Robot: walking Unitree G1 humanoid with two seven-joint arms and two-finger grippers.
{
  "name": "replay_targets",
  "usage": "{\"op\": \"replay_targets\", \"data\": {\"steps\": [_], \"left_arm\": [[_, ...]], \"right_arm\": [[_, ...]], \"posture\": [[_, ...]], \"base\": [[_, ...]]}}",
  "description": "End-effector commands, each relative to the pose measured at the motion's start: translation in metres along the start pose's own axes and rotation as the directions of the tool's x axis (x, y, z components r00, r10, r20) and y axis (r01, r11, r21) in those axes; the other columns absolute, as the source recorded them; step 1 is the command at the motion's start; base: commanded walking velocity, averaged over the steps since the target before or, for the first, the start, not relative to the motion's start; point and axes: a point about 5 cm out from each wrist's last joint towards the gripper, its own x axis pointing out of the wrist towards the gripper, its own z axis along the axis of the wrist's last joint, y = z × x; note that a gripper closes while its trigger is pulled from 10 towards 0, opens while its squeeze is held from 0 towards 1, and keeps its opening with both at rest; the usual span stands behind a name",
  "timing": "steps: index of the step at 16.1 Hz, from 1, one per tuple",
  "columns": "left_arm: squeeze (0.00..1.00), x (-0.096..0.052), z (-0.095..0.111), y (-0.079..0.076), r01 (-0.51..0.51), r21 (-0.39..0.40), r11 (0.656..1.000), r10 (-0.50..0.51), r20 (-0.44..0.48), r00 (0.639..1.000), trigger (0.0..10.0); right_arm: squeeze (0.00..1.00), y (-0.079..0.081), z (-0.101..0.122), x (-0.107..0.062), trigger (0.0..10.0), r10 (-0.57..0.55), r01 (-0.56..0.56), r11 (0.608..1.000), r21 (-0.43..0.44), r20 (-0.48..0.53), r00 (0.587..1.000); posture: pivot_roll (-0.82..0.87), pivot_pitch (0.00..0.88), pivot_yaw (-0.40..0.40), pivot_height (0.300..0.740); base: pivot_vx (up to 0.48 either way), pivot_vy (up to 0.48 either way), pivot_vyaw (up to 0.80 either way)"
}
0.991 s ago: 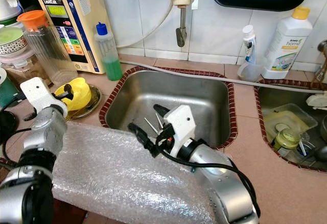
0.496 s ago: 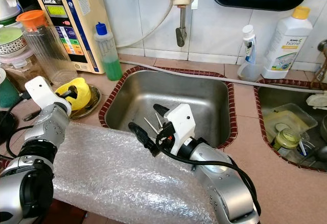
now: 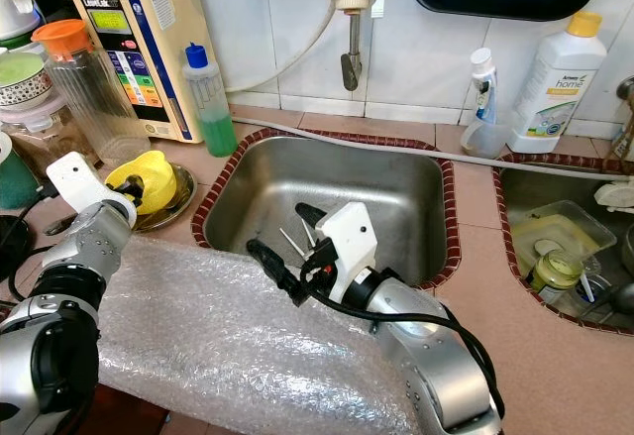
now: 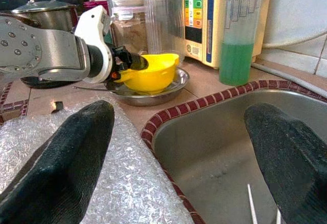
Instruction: Kitchen organization
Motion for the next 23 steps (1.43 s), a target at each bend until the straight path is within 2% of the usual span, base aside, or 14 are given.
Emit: {"op": "replay_targets", "data": {"steps": [1, 7, 11, 16, 17, 20, 23], "left_arm": [[0.0, 0.001, 0.008, -0.002, -0.006, -0.005, 1.0, 0.006, 0.001, 1.0, 0.0], [0.0, 0.002, 0.005, -0.001, -0.012, 0.0, 1.0, 0.012, -0.039, 0.999, 0.0], [0.0, 0.002, 0.005, 0.002, -0.025, 0.042, 0.999, 0.027, -0.052, 0.998, 0.0], [0.0, 0.003, 0.003, 0.013, -0.078, 0.084, 0.993, 0.082, -0.049, 0.995, 0.0], [0.0, 0.003, 0.004, 0.016, -0.085, 0.096, 0.992, 0.09, -0.041, 0.995, 0.0], [0.0, 0.002, 0.013, 0.013, -0.05, 0.034, 0.998, 0.049, 0.037, 0.998, 0.0], [0.0, 0.002, 0.015, 0.014, -0.054, 0.048, 0.997, 0.051, 0.067, 0.996, 0.0]], "right_arm": [[0.0, 0.003, 0.006, 0.002, 10.0, 0.023, -0.022, 1.0, -0.02, 0.018, 1.0], [0.0, 0.008, 0.006, 0.002, 10.0, 0.061, -0.061, 0.998, 0.017, 0.019, 0.998], [0.0, 0.007, 0.007, 0.002, 10.0, 0.062, -0.063, 0.998, 0.014, 0.024, 0.998], [0.0, 0.011, 0.005, 0.004, 10.0, 0.071, -0.071, 0.997, 0.019, 0.022, 0.997], [0.0, 0.011, 0.005, 0.004, 10.0, 0.07, -0.071, 0.997, 0.018, 0.023, 0.997], [0.0, 0.008, 0.005, 0.004, 10.0, 0.063, -0.063, 0.998, 0.018, 0.022, 0.998], [0.0, 0.005, 0.004, 0.005, 10.0, 0.046, -0.046, 0.999, 0.004, 0.017, 0.999]], "posture": [[0.03, 0.0, 0.111, 0.74], [0.03, 0.0, 0.113, 0.74], [0.03, 0.0, 0.114, 0.74], [0.03, 0.0, 0.113, 0.74], [0.03, 0.0, 0.113, 0.74], [0.03, 0.0, 0.109, 0.74], [0.04, 0.0, 0.106, 0.74]], "base": [[0.0, 0.0, 0.0], [0.0, 0.0, 0.0], [0.0, 0.0, 0.0], [0.0, 0.0, 0.0], [0.0, 0.0, 0.0], [0.0, 0.0, 0.0], [0.0, 0.0, 0.0]]}}
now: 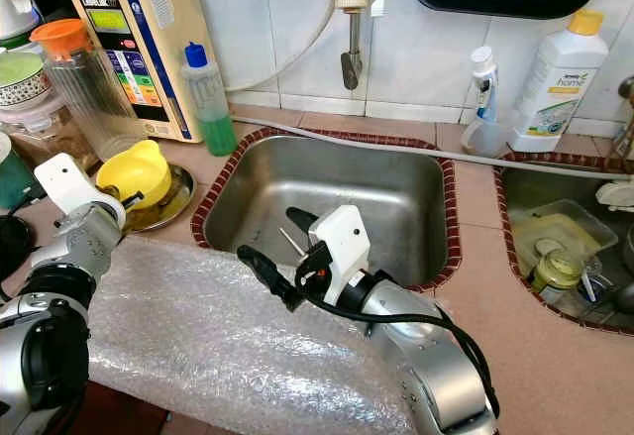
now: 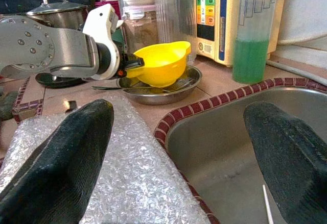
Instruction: Kitchen organization
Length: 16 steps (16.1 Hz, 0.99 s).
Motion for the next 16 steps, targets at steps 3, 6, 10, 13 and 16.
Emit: {"op": "replay_targets", "data": {"steps": [3, 6, 10, 13, 16], "left_arm": [[0.0, -0.003, 0.013, -0.007, 0.038, 0.047, 0.998, -0.042, 0.105, 0.994, 0.0], [0.0, -0.004, 0.013, -0.012, 0.06, 0.113, 0.992, -0.075, 0.138, 0.988, 0.0], [0.0, -0.004, 0.004, -0.012, 0.085, 0.091, 0.992, -0.094, 0.09, 0.992, 0.0], [0.0, -0.005, 0.003, -0.015, 0.106, 0.1, 0.989, -0.116, 0.09, 0.989, 0.0], [0.0, -0.015, 0.016, -0.036, 0.247, 0.162, 0.955, -0.281, 0.234, 0.931, 0.0]], "right_arm": [[0.0, -0.002, 0.005, 0.003, 10.0, 0.003, -0.003, 1.0, -0.018, 0.019, 1.0], [0.0, -0.004, 0.006, 0.005, 10.0, 0.001, 0.0, 1.0, -0.022, 0.023, 1.0], [0.0, -0.005, 0.004, 0.005, 10.0, -0.011, 0.011, 1.0, -0.022, 0.02, 1.0], [0.0, -0.005, 0.004, 0.005, 10.0, -0.017, 0.018, 1.0, -0.023, 0.022, 1.0], [0.0, -0.016, 0.008, 0.006, 10.0, -0.112, 0.111, 0.994, 0.005, 0.064, 0.992]], "posture": [[0.04, 0.0, 0.105, 0.74], [0.04, 0.0, 0.102, 0.74], [0.05, 0.0, 0.104, 0.74], [0.04, 0.0, 0.107, 0.74], [0.04, 0.0, 0.109, 0.74]], "base": [[0.0, 0.0, 0.0], [0.0, 0.0, 0.0], [0.0, 0.0, 0.0], [0.0, 0.0, 0.0], [0.0, 0.0, 0.0]]}}
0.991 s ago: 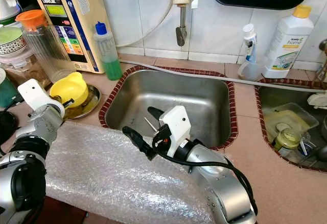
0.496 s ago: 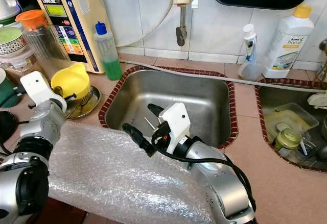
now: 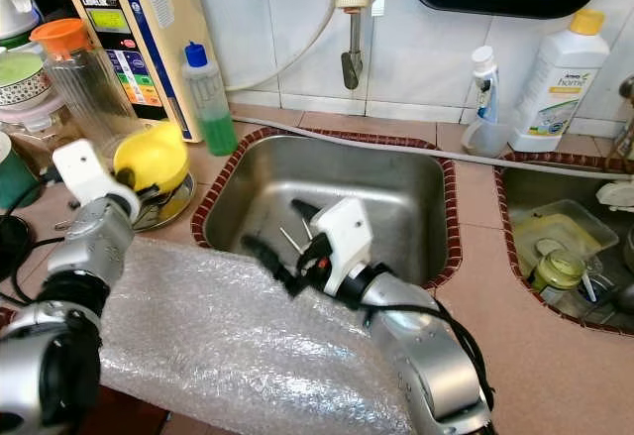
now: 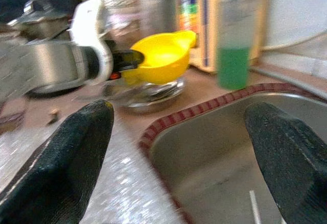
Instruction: Kitchen organization
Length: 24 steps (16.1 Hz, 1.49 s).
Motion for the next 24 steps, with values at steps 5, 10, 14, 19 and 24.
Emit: {"op": "replay_targets", "data": {"steps": [5, 10, 14, 19, 24], "left_arm": [[0.0, -0.015, 0.027, -0.043, 0.2, 0.262, 0.944, -0.267, 0.254, 0.93, 0.0], [0.0, -0.041, -0.002, -0.096, 0.426, 0.246, 0.871, -0.476, 0.202, 0.856, 0.0], [0.0, -0.064, -0.007, -0.12, 0.553, 0.328, 0.766, -0.632, 0.225, 0.741, 0.0], [0.0, -0.074, -0.005, -0.129, 0.595, 0.34, 0.728, -0.679, 0.238, 0.695, 0.0], [0.0, -0.077, -0.007, -0.126, 0.597, 0.341, 0.726, -0.681, 0.235, 0.693, 0.0]], "right_arm": [[0.0, -0.027, 0.018, 0.008, 10.0, -0.232, 0.226, 0.972, 0.067, 0.113, 0.966], [0.0, -0.037, 0.02, 0.017, 10.0, -0.326, 0.282, 0.919, 0.276, 0.129, 0.937], [0.0, -0.045, 0.019, 0.026, 10.0, -0.418, 0.333, 0.835, 0.439, 0.109, 0.902], [0.0, -0.055, 0.006, 0.039, 10.0, -0.489, 0.396, 0.746, 0.536, 0.037, 0.871], [0.0, -0.062, 0.003, 0.048, 0.0, -0.531, 0.428, 0.683, 0.592, -0.001, 0.847]], "posture": [[0.05, 0.0, 0.107, 0.74], [0.05, 0.0, 0.112, 0.74], [0.04, 0.0, 0.117, 0.74], [0.05, 0.0, 0.113, 0.74], [0.06, 0.0, 0.108, 0.74]], "base": [[0.0, 0.0, 0.0], [0.0, 0.0, 0.0], [0.0, 0.0, 0.0], [0.0, 0.0, 0.0], [0.0, 0.0, 0.0]]}}
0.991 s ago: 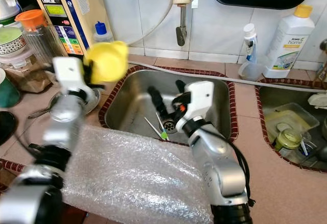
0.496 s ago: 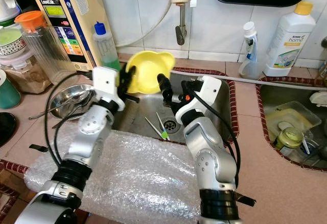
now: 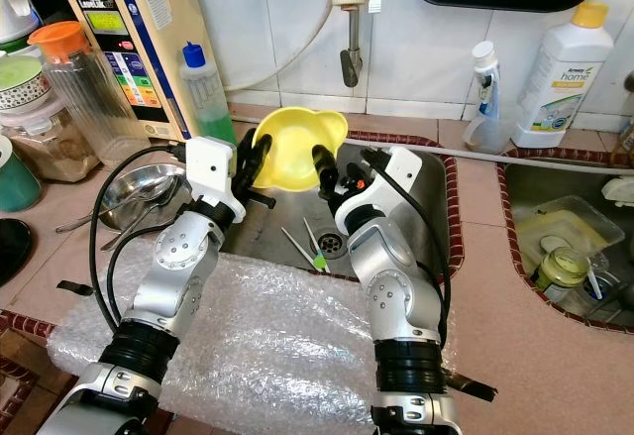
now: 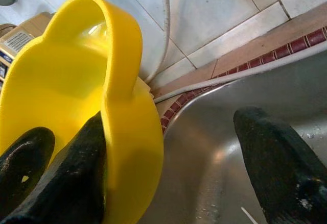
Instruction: Kitchen organization
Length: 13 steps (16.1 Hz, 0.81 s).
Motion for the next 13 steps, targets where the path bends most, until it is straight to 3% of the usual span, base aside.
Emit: {"op": "replay_targets", "data": {"steps": [1, 13], "left_arm": [[0.0, 0.0, 0.009, 0.001, 0.002, 0.005, 1.0, -0.003, 0.041, 0.999, 0.0], [0.0, -0.004, 0.008, 0.002, 0.007, 0.022, 1.0, -0.007, 0.035, 0.999, 0.0]], "right_arm": [[0.0, 0.001, -0.002, 0.005, 0.0, -0.031, 0.031, 0.999, 0.033, -0.001, 1.0], [0.0, -0.009, -0.011, 0.005, 0.0, -0.086, 0.088, 0.992, 0.088, -0.026, 0.996]], "posture": [[0.05, 0.0, 0.108, 0.74], [0.06, 0.0, 0.109, 0.74]], "base": [[0.0, 0.0, 0.0], [0.0, 0.0, 0.0]]}}
